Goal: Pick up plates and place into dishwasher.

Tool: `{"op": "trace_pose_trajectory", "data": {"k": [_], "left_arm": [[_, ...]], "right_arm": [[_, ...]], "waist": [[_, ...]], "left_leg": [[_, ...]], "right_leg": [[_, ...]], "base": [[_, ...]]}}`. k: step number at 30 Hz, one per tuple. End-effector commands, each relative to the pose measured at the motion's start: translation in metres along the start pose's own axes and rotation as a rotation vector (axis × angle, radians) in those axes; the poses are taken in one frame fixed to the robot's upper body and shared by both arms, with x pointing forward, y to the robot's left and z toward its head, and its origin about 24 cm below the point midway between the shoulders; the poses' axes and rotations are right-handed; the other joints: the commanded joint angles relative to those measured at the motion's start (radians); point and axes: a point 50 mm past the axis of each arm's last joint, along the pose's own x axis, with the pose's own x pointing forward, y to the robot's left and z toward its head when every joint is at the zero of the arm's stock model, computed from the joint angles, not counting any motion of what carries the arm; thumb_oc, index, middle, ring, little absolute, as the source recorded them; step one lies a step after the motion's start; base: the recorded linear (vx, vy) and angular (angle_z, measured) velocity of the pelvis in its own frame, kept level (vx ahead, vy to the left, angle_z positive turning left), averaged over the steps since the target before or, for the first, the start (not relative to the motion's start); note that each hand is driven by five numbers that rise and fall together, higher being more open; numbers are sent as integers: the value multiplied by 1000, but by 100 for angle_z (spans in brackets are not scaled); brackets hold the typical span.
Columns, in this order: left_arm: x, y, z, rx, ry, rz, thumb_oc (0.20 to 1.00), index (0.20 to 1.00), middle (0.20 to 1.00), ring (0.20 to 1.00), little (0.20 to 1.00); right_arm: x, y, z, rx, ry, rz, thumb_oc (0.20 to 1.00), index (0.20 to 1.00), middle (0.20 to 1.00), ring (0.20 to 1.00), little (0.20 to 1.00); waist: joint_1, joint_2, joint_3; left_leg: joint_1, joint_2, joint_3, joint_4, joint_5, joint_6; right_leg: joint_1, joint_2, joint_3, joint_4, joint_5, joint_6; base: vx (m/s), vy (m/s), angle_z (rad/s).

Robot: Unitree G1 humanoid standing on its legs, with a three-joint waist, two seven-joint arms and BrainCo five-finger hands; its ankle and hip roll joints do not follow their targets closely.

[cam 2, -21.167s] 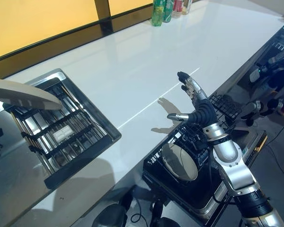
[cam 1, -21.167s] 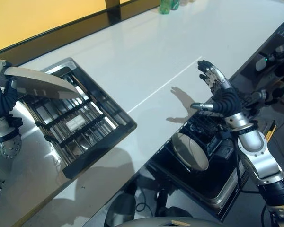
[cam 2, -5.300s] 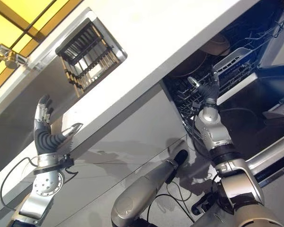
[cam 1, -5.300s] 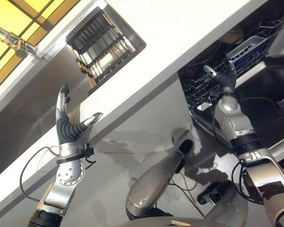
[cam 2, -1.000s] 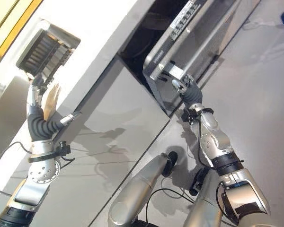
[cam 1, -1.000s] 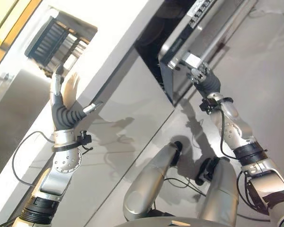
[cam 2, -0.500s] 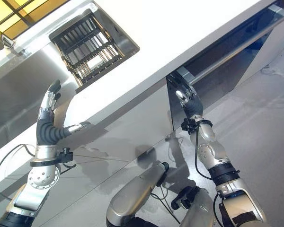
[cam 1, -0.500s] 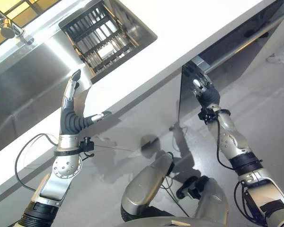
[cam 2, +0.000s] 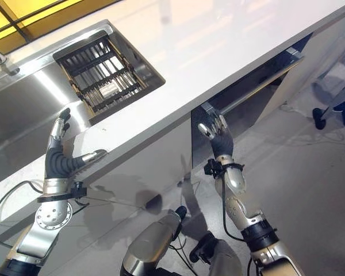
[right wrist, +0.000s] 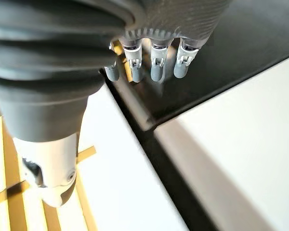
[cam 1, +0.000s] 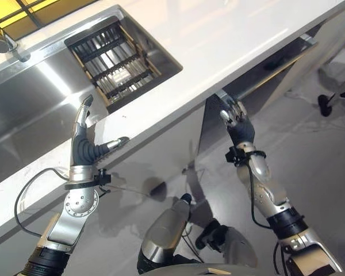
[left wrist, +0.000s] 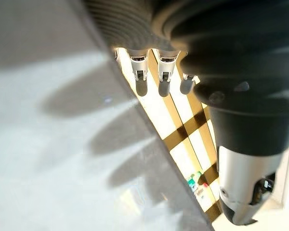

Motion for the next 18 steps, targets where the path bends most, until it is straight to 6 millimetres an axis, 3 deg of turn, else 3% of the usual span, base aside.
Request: {"op": "trace_pose_trajectory", "data": {"k": [1,3,6,8,10,13,15,16,18], "left_arm": [[-33,1,-18,-46,158,0,1000,1000,1000,1000,1000],[-44,7,-19,-50,172,36,1000,1000,1000,1000,1000],[-45,10,-19,-74,178,65,1000,1000,1000,1000,1000],[-39,7,-16,-130,174,59,1000,1000,1000,1000,1000],[-34,4,-13,-187,165,55,1000,1000,1000,1000,1000],[-29,-5,-5,-275,159,-5,1000,1000,1000,1000,1000],[-27,-10,-4,-299,168,-60,1000,1000,1000,1000,1000],[-27,-13,-4,-311,178,-83,1000,1000,1000,1000,1000],[-23,-15,-1,-326,157,-110,1000,1000,1000,1000,1000]], "right_arm": [[-14,16,4,31,-39,18,1000,1000,1000,1000,1000],[-27,17,-3,20,-36,7,1000,1000,1000,1000,1000],[-40,17,5,-16,-111,17,1000,1000,1000,1000,1000],[-43,20,20,-53,-201,37,1000,1000,1000,1000,1000],[-41,25,32,-111,-277,75,1000,1000,1000,1000,1000],[-38,35,55,-201,-431,85,1000,1000,1000,1000,1000],[-35,41,64,-235,-490,75,1000,1000,1000,1000,1000],[-32,48,72,-262,-536,89,1000,1000,1000,1000,1000],[-28,57,83,-273,-571,103,1000,1000,1000,1000,1000]], "waist": [[-9,-14,-32],[1,-20,-40],[-10,-44,-56],[-36,-71,-65],[-47,-87,-83],[-43,-93,-140],[-27,-95,-162],[-5,-97,-179],[11,-97,-213]], "left_leg": [[-9,63,-11,-205,210,-2],[-15,117,-4,-266,273,-16],[-22,152,82,-259,273,-27],[-43,152,194,-128,225,-38],[-28,133,268,-48,109,-10],[23,122,366,-91,81,-13],[37,114,341,-119,86,-18],[52,84,283,-140,77,-10],[89,61,267,-173,53,8]], "right_leg": [[93,68,32,-41,42,4],[125,121,26,-115,84,-6],[166,139,9,-195,106,-5],[196,114,-7,-241,105,1],[203,80,-29,-264,122,13],[273,69,-91,-366,156,34],[289,63,-97,-382,165,43],[294,58,-89,-376,164,52],[301,36,-95,-363,169,69]], "base": [[-140,-139,-18],[-206,-106,-19],[-136,-118,-22],[-77,-105,25],[-67,39,58],[82,74,73],[145,122,83],[166,185,50],[175,231,40]]}}
